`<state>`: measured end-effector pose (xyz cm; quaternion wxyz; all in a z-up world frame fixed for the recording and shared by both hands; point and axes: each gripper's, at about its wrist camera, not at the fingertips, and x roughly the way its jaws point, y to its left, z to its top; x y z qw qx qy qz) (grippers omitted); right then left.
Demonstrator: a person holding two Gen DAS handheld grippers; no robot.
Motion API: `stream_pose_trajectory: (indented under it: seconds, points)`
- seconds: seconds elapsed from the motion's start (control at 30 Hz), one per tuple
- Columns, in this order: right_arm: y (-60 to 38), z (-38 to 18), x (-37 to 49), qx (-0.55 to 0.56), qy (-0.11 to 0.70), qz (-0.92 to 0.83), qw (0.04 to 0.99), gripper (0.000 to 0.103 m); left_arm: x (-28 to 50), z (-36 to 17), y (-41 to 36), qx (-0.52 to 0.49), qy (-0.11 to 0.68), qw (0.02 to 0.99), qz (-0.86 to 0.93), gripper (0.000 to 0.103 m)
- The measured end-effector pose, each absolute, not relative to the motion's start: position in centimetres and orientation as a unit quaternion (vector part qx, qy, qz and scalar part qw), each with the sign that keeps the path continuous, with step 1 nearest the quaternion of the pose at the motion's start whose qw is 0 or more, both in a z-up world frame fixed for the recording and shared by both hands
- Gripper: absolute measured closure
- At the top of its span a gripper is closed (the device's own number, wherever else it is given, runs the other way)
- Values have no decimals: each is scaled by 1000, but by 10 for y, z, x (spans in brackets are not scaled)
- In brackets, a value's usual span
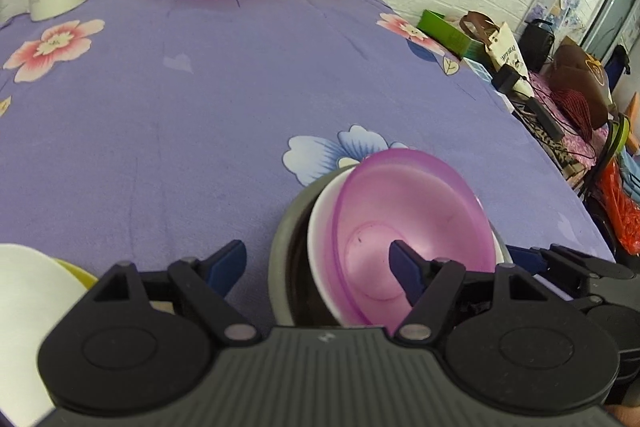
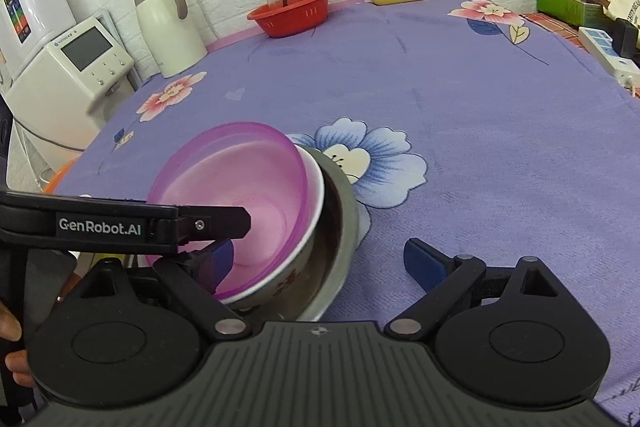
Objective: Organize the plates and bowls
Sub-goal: 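Carry the bowl stack with the right tool toward the plates held by the left tool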
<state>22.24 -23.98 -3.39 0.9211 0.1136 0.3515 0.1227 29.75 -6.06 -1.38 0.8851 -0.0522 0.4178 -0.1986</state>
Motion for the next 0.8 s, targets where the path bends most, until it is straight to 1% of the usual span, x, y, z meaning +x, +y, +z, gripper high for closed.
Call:
stream_pose_trajectory:
  seconds: [0.1,0.2,0.23,0.33,0.4,0.47,0.57,0.8]
  points:
    - [-234,-35,225,102,348,125,924,0,303,-15,-58,-61,422,885,-187,32]
    - [-233,-35,222,91,344,130,925,0,303,-19,-57,-81,427,876,-210,35]
    - [-234,-36,220,93,342,129,926,0,302,-19,-58,-77,424,877,-211,36]
    - [-230,-34,218,95,343,130,926,0,299,-20,-62,-80,421,878,-214,44]
    - [-223,-33,219,113,348,145,919,0,298,-19,-67,-92,430,870,-223,46]
    - [-213,-30,218,86,349,127,925,0,296,-18,-72,-87,434,870,-216,46]
    - [-219,-25,216,93,346,125,925,0,296,-15,-68,-112,436,864,-226,46]
    - [-207,2,202,62,314,120,940,0,280,11,-60,-114,402,880,-228,46]
